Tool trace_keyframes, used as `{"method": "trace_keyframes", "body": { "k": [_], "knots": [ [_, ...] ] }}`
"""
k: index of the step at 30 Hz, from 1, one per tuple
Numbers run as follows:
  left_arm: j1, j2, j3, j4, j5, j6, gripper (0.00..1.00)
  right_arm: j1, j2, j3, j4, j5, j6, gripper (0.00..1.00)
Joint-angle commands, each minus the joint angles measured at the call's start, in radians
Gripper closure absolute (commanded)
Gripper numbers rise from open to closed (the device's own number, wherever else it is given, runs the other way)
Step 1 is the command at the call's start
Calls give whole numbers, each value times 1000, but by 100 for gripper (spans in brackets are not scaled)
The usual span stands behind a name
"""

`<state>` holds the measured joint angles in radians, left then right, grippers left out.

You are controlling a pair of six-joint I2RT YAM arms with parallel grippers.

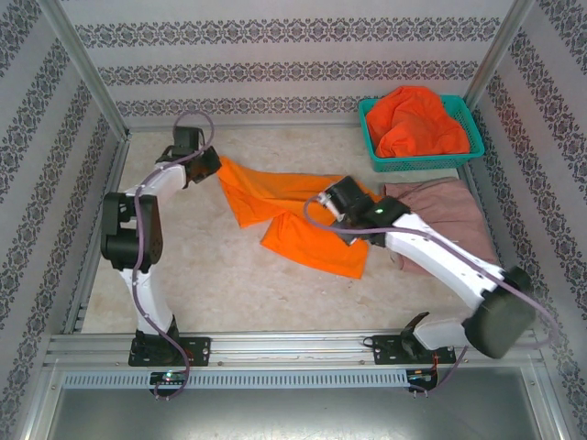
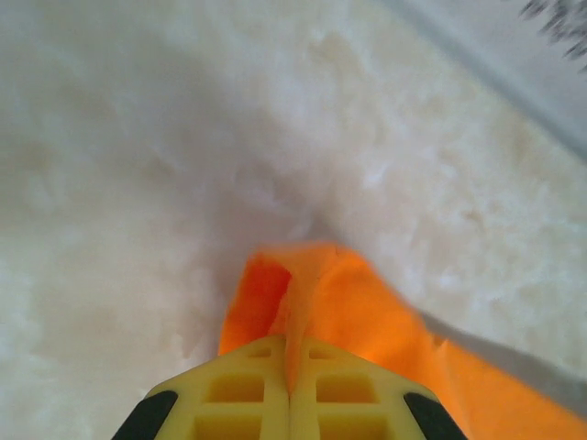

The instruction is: Fold and stack the shorts

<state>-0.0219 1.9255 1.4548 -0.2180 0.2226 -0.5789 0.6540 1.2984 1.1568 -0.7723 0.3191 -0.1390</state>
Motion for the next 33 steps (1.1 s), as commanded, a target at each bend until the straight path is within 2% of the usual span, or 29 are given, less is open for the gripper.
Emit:
{"method": "trace_keyframes", "body": {
  "k": [1, 4, 10, 20, 27, 33],
  "knots": [
    [31, -172, 106, -47, -54, 76, 100, -41, -134, 79, 73, -58, 38, 100],
    [51, -264, 183, -94, -65, 103, 100, -65, -209, 137, 85, -110, 47, 100],
    [75, -372, 398, -210, -98, 134, 100, -42, -253, 321, 34, -207, 98, 100],
    [91, -375, 881, -426, -265, 238, 100, 191, -202, 608, 82, -314, 217, 100],
    [92, -367, 1056, -434, -333, 275, 100, 342, -177, 681, 148, -283, 232, 100],
    [93, -323, 1122, -431, -367, 302, 100, 377, -185, 635, 162, -178, 267, 100]
  ]
}}
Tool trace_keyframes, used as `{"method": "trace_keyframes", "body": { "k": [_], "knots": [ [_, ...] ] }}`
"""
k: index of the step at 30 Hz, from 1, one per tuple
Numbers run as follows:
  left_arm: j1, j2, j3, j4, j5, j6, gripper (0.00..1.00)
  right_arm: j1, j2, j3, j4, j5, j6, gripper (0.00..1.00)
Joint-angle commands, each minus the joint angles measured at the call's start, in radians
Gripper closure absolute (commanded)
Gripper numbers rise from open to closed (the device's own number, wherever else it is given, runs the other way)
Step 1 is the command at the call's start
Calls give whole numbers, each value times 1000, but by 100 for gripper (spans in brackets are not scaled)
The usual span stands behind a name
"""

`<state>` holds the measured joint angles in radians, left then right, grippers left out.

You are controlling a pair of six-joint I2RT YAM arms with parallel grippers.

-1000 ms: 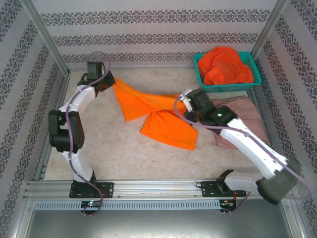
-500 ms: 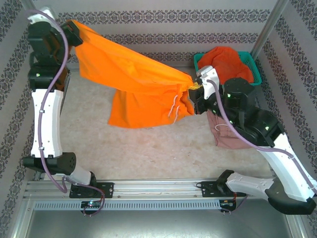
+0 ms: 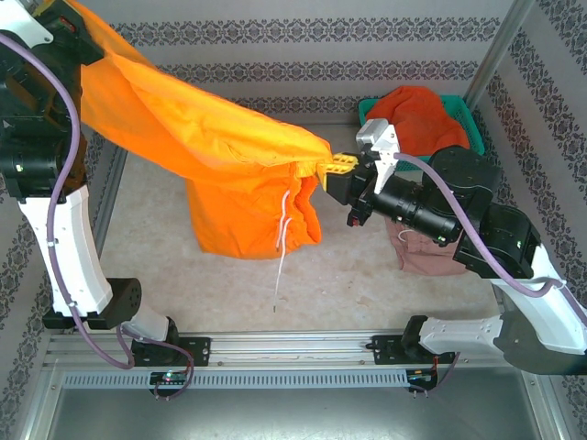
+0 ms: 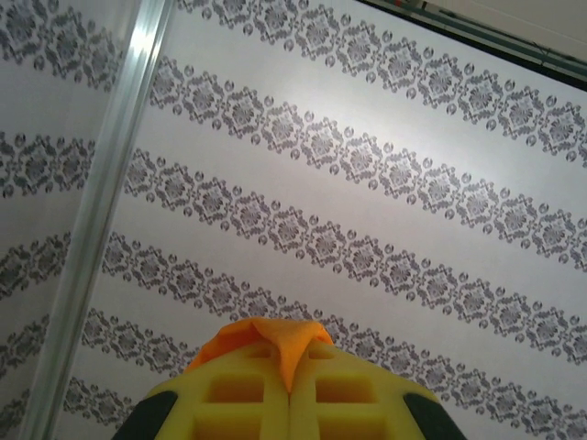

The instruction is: Fold and stack the shorts

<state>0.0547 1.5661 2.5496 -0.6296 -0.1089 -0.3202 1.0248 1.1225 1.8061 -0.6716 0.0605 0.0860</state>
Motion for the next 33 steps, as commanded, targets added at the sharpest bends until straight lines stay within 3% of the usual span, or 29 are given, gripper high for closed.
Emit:
{"method": "trace_keyframes", "body": {
  "k": [1, 4, 6, 11, 14, 16, 17, 18, 20, 21, 23, 27, 30, 33],
  "knots": [
    [16, 51, 27, -21, -35, 44, 100, 6, -10, -28, 57, 117, 50, 100],
    [15, 113, 25, -42, -29, 45, 100, -11, -3, -86, 28, 246, 99, 100],
    [16, 161, 6, -52, -19, 39, 100, -87, 6, -131, -13, 265, 193, 100],
    [14, 248, -154, 35, 10, 20, 100, -425, 52, -318, 49, -38, 480, 100],
    [13, 292, -306, 153, 20, 16, 100, -523, 158, -344, 79, -83, 482, 100],
    [13, 331, -391, 239, 36, 12, 94, -570, 275, -310, 94, -112, 475, 96],
    [11, 356, -426, 279, 42, 8, 90, -593, 342, -282, 103, -134, 473, 92],
    [11, 387, -447, 311, 55, -2, 81, -618, 416, -243, 111, -160, 481, 80],
    [11, 450, -445, 339, 83, -16, 49, -657, 562, -124, 79, -203, 473, 50],
    [11, 480, -429, 332, 103, -33, 33, -682, 632, -52, 42, -220, 470, 40],
    [11, 506, -396, 300, 145, -53, 14, -710, 698, 26, 23, -250, 475, 28],
    [7, 378, -557, 342, 167, -80, 0, -715, 647, -31, 61, -232, 469, 18],
    [6, 198, -812, 458, 183, -106, 0, -712, 574, -155, 94, -249, 472, 15],
    [4, 37, -1001, 440, 217, -176, 0, -680, 531, -269, 119, -301, 443, 15]
  ]
}}
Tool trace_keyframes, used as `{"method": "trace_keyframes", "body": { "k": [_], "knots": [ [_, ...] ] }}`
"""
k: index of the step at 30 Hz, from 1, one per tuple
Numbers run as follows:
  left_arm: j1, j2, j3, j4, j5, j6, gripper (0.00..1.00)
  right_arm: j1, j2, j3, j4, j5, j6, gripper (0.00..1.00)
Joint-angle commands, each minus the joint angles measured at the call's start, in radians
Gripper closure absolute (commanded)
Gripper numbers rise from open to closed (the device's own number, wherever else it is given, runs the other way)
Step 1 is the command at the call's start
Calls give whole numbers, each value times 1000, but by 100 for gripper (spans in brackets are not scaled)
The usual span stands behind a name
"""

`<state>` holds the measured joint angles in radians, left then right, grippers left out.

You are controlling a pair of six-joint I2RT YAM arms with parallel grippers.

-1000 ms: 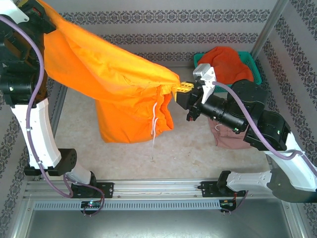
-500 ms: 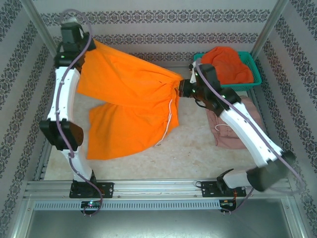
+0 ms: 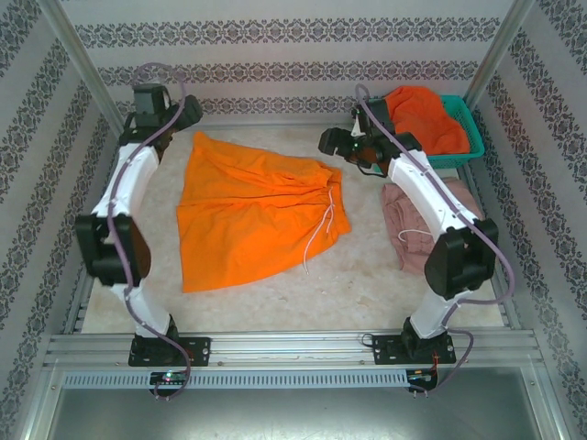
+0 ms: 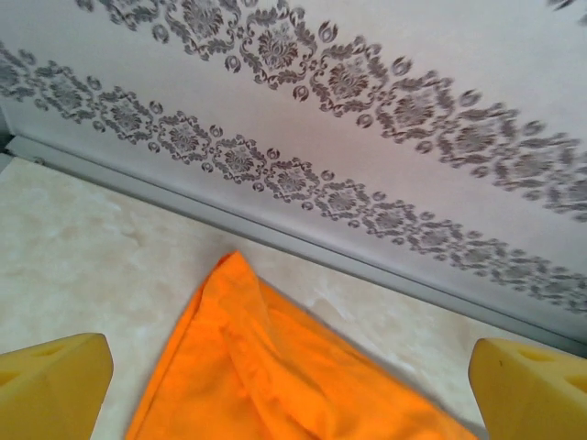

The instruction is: Fold and stack the shorts

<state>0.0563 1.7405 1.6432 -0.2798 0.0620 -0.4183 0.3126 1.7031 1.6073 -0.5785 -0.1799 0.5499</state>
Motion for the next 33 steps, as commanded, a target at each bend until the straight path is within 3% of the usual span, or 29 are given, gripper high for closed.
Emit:
{"method": "trace_keyframes", "body": {
  "k": [1, 5, 13, 21, 33],
  "knots": [
    [-2, -190, -163, 81, 66, -109, 0, 53, -49, -91, 20, -60, -41, 14],
    [-78, -388, -464, 119, 128, -197, 0, 121, -21, -135, -3, -43, -85, 14],
    [-326, -611, -988, 227, 15, -377, 0, 154, 145, -110, 50, -118, -19, 12],
    [-380, -578, -1160, 260, -23, -441, 0, 123, 383, 98, 33, -122, 8, 12],
    [-380, -569, -1293, 284, -33, -504, 0, -27, 748, 595, -66, -109, 63, 14]
  ]
}}
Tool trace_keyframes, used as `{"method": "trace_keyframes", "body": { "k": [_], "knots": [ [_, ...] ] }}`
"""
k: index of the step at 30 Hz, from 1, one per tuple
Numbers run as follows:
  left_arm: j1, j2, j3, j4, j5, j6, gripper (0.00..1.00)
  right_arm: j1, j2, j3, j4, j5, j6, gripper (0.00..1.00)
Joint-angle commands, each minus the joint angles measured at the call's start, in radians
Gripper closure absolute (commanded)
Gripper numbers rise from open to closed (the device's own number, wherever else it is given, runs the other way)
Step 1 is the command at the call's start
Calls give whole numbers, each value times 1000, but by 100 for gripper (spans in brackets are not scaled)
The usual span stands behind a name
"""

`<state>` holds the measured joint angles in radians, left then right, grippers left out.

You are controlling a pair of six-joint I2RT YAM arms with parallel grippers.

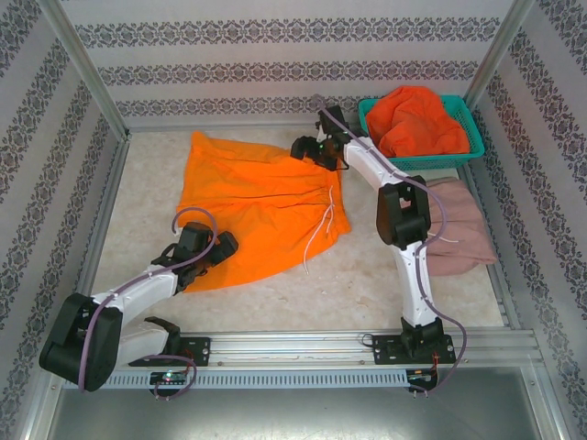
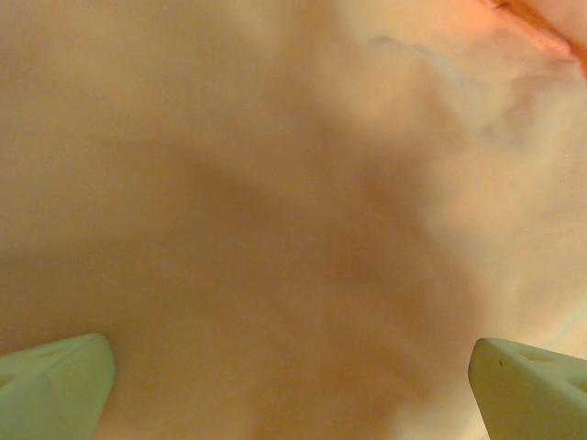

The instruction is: Fold and stack the shorts

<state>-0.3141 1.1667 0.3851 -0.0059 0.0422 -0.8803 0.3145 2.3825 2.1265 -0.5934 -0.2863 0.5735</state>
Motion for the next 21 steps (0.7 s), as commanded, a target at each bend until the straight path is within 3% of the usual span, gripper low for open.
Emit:
{"method": "trace_keyframes", "body": {
  "k": [1, 8, 12, 16, 21],
  "knots": [
    [-10, 2, -42, 7, -16, -44, 0, -42, 101, 119, -59, -9, 52, 14],
    [-9, -45, -61, -8, -27, -57, 0, -70, 276, 372, -177, 9, 87, 13],
    [-8, -126, -18, -66, -41, -33, 0, -71, 304, 409, -191, 1, 100, 13],
    [0, -249, 63, -214, -81, -1, 0, -68, 251, 403, -179, -12, 82, 12],
    [26, -372, 168, -451, -132, -6, 0, -40, 64, 297, -119, -30, 4, 11]
  ]
}}
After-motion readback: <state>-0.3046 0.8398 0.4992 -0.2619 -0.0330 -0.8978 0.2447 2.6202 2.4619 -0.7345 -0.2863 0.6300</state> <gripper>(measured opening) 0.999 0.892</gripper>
